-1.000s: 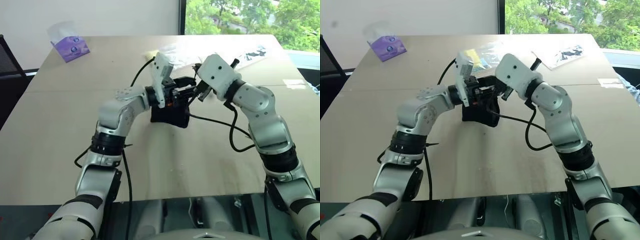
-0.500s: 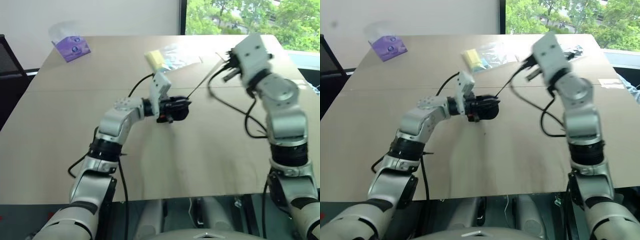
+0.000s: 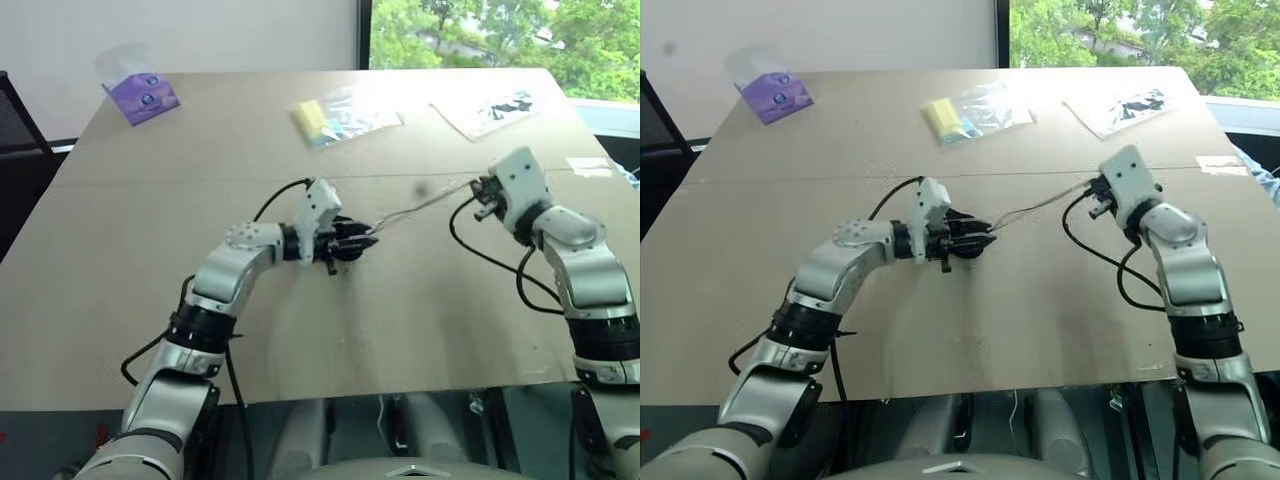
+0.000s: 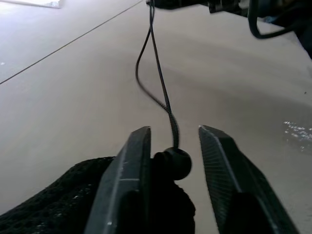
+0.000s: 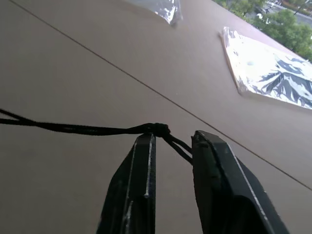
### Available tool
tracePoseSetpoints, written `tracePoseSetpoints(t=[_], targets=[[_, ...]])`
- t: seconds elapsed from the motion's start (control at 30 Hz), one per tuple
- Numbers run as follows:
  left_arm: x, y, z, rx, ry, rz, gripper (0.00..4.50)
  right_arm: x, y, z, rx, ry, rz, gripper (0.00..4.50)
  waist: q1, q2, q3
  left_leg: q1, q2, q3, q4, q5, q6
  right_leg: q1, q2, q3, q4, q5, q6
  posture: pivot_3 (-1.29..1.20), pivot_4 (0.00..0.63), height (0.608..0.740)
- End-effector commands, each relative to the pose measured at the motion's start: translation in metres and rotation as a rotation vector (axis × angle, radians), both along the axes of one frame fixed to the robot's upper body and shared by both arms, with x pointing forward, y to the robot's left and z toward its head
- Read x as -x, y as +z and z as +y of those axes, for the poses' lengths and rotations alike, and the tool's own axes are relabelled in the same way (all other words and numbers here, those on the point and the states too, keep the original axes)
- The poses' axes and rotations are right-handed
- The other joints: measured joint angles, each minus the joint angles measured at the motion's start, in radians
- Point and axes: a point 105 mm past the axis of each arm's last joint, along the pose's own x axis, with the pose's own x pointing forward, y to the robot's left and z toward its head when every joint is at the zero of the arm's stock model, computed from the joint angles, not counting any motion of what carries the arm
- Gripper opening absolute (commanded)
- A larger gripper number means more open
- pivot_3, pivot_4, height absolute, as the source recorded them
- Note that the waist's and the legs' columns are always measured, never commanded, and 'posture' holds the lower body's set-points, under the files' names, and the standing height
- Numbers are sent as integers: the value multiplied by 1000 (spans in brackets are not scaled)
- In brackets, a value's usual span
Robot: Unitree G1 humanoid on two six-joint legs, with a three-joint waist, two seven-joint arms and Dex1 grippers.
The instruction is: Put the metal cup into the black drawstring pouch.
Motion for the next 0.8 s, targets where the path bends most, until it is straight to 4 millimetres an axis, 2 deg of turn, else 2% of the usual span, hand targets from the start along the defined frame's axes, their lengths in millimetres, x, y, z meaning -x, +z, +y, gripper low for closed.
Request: tracePoseSetpoints(t=[0.03, 0.07, 0.1, 0.13, 0.17, 0.3, 0.47, 0.57, 0.67, 0.8], targets=[[5, 23, 2, 54, 20, -61, 3430, 17, 13, -3, -18, 30, -32, 2887, 1, 0, 0, 0, 0, 0, 0, 0, 0, 0, 0, 0, 0, 0, 0, 0, 150, 740], [7, 28, 6, 69, 35, -62, 3744, 26, 10, -4, -22, 51, -12, 3175, 1, 0, 0, 0, 0, 0, 1, 0, 0, 0, 0, 0, 0, 0, 0, 0, 150, 740], [9, 32, 10, 83, 49, -64, 4277, 35, 7, -5, -29, 72, 4, 3723, 2, 0, 0, 0, 0, -1, 1, 0, 0, 1, 0, 0, 0, 0, 0, 0, 150, 740], [12, 36, 15, 96, 65, -68, 4500, 46, 4, -6, -53, 86, 15, 4174, 3, 0, 0, 0, 0, -2, 1, 0, 0, 1, 0, 1, 0, 0, 0, 0, 150, 740], [14, 39, 21, 103, 91, -76, 4500, 55, 3, -6, -72, 102, 22, 4443, 2, 0, 0, 0, 0, -2, 1, 0, 0, 1, -1, 1, -1, 0, 0, 0, 150, 740], [17, 44, 50, 159, 238, -154, 4500, 90, 0, -5, -103, 160, 6, 4443, -1, 1, 0, 1, 1, -2, 0, 0, 0, 3, -2, 1, -1, 0, 0, 0, 150, 740], [31, 35, 92, 163, 459, -286, 4500, 123, 1, 7, -250, 241, -37, 4443, 0, 0, -1, 5, 2, -3, 1, 0, 0, 7, -2, 2, -1, 0, 0, 0, 150, 740], [45, 15, 115, 94, 542, -293, 4500, 129, 0, 5, -242, 190, -74, 4443, 5, 0, -1, 5, 1, -3, 2, 0, 0, 8, -2, 1, -1, 0, 0, 0, 150, 740], [56, 2, 140, 99, 661, -236, 4500, 135, -2, -1, -218, 124, -94, 4443, 12, 0, -2, 5, 1, -3, 3, 0, 0, 8, -2, 1, -1, 0, 0, 0, 150, 740], [72, -9, 157, 122, 758, -179, 4500, 143, -7, -15, -197, 29, -97, 4443, 26, 0, -2, 5, 2, -4, 3, 0, 0, 8, -2, 0, -1, 0, 0, 0, 150, 740]])
